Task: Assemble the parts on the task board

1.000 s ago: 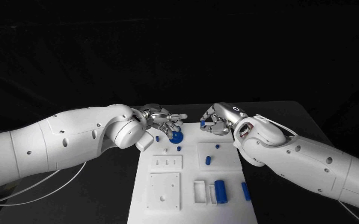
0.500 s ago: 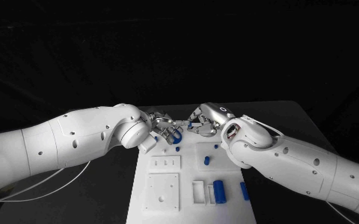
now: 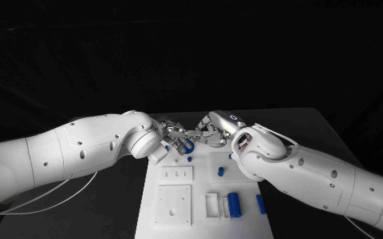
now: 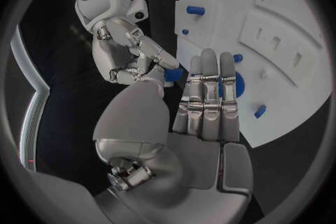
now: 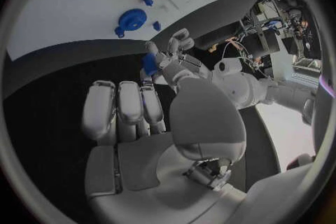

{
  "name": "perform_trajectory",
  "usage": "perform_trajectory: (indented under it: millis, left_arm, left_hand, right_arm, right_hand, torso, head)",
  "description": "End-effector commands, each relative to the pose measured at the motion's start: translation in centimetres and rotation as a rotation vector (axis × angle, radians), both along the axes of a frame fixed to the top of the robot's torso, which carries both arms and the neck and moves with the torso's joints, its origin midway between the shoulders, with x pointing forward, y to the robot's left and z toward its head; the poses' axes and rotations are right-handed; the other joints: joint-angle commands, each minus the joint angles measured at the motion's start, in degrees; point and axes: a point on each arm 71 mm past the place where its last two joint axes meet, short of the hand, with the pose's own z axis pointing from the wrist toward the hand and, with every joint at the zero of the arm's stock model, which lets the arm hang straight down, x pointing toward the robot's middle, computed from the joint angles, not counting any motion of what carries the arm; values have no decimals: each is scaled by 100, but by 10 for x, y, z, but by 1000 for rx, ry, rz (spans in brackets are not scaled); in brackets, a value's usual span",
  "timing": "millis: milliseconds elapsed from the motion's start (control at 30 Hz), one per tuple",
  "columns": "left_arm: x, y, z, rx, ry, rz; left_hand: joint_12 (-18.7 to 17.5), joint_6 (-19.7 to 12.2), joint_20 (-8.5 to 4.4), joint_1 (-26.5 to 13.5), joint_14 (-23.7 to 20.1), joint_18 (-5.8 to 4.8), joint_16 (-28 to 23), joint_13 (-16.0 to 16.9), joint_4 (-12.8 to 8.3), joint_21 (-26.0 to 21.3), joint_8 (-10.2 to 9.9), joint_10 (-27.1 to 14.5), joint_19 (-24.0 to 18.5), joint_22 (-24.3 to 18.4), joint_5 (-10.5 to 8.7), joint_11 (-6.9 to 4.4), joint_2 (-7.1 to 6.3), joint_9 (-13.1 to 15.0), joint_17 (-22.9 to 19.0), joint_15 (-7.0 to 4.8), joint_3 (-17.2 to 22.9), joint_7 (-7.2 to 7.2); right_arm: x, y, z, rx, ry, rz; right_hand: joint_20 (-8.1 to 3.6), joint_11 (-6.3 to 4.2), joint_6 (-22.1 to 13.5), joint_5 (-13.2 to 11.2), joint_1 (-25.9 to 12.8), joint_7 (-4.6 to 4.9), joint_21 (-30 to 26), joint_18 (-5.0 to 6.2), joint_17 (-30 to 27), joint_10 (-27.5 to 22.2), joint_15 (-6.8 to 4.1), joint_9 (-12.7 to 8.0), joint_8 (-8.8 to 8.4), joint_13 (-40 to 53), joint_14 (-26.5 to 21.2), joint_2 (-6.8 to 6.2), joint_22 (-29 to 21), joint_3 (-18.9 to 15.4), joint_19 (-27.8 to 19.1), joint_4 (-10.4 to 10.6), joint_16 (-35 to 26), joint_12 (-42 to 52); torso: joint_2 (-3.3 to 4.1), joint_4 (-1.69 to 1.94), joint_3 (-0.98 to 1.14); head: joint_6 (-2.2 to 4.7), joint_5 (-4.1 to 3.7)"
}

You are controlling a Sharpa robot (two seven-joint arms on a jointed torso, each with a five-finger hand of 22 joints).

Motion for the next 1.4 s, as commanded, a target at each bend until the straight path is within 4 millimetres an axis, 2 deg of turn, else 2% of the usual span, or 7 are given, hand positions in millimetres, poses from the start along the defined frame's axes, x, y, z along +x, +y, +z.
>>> perform_trajectory:
  millis: [33,167,600,800,1000,1267,1400]
  left_arm:
    - [0,-3,2,3,-12,-6]
    - [-1,-4,3,-1,-17,-9]
    - [-1,-3,4,-3,-38,0]
    - [-1,-4,4,-5,-41,-4]
    - [-2,-6,4,-8,-43,-14]
    - [-2,-7,4,-8,-42,-18]
    - [-1,-7,4,-9,-45,-16]
  left_hand:
    - [-9,45,0,24,-24,-41,-11,-9,-79,-37,-31,-30,-15,3,-14,23,90,-6,-9,26,-22,-1]
    - [-9,143,-6,61,-24,-44,-6,-10,-207,-39,-34,-27,-14,9,-16,13,200,-6,-14,21,-97,-23]
    - [-9,264,-10,160,-26,-49,0,-12,-355,-43,-27,-47,-14,14,2,2,288,-1,-17,16,-150,-55]
    - [-12,307,-13,248,-30,-51,1,-14,-500,-43,-31,-60,-18,24,41,-3,469,-3,-20,13,-214,-64]
    - [-18,395,-22,563,-38,-59,1,-22,-690,-44,-30,-80,-32,33,227,-26,741,-3,-19,2,-125,-117]
    - [-22,474,-32,805,-46,-63,6,-27,-872,-23,-28,-94,-54,59,365,-35,873,1,-13,-5,-12,-151]
    - [-24,532,-40,897,-51,-63,11,-30,-985,-2,-24,-86,-72,82,638,-45,919,8,-8,-13,78,-173]
  right_arm:
    - [-1,3,-1,-20,1,9]
    - [-1,4,-2,-24,6,11]
    - [-1,6,-5,-39,22,14]
    - [-1,9,-7,-43,26,19]
    - [-1,10,-8,-44,28,20]
    - [-1,12,-9,-43,31,23]
    - [-1,12,-9,-46,35,25]
  right_hand:
    - [-35,-30,106,16,-8,-87,-31,13,-10,-9,-53,9,14,357,25,-50,974,-14,230,36,-37,-25]
    - [-35,-30,106,16,-8,-87,-31,13,-10,-9,-53,9,14,357,25,-50,974,-14,230,36,-37,-25]
    - [-34,-32,107,23,-10,-89,-31,13,-16,-11,-52,10,15,354,25,-43,976,-32,232,42,-42,-30]
    - [-35,-33,106,22,-9,-89,-30,12,-20,-13,-53,10,14,352,24,-39,977,-37,234,43,-47,-33]
    - [-35,-33,105,21,-10,-89,-41,14,-30,-21,-53,10,14,342,21,-36,974,-44,232,45,-60,-47]
    - [-35,-33,105,21,-10,-89,-41,14,-30,-21,-53,10,14,342,21,-36,974,-44,232,45,-60,-47]
    - [-35,-33,105,21,-10,-89,-41,14,-30,-21,-53,10,14,342,21,-36,974,-44,232,45,-60,-47]
  torso:
    - [1,1,-3]
    - [2,6,-3]
    - [4,4,0]
    - [10,6,-1]
    - [5,8,-1]
    - [4,4,5]
    - [5,4,5]
  head:
    - [-2,9]
    - [-5,8]
    - [-13,26]
    - [-23,26]
    - [-26,22]
    - [-26,29]
    - [-24,34]
